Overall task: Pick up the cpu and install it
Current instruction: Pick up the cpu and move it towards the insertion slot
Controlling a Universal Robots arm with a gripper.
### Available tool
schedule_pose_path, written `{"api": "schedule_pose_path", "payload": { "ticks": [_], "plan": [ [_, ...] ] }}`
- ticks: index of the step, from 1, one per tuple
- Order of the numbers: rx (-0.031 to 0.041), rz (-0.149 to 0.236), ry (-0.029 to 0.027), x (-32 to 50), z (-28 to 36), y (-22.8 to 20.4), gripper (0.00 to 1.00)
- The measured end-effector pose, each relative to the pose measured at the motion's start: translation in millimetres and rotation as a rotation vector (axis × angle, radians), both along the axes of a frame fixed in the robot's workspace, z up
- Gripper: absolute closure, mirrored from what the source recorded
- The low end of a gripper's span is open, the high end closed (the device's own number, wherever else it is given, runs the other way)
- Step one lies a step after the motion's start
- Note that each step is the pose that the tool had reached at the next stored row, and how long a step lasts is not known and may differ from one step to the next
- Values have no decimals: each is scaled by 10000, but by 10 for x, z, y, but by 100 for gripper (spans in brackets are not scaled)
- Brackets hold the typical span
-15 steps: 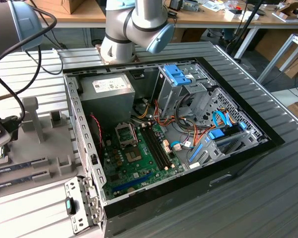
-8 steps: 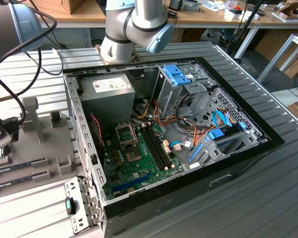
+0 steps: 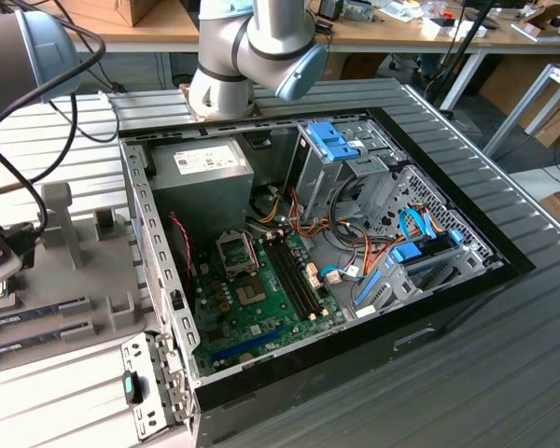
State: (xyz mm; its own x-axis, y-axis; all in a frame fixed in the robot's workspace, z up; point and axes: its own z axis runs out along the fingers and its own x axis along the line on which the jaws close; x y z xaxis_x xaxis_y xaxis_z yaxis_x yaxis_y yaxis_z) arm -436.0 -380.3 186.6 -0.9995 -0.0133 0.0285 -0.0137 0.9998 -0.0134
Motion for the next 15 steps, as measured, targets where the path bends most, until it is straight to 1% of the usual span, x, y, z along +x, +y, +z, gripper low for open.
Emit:
{"api": "schedule_pose_path", "payload": {
  "ticks": [5, 8, 15],
  "plan": [
    [1, 0, -1, -2, -28, 0, 38],
    [0, 0, 1, -2, -33, 0, 38],
    [1, 0, -2, -2, -14, 0, 38]
  ]
}}
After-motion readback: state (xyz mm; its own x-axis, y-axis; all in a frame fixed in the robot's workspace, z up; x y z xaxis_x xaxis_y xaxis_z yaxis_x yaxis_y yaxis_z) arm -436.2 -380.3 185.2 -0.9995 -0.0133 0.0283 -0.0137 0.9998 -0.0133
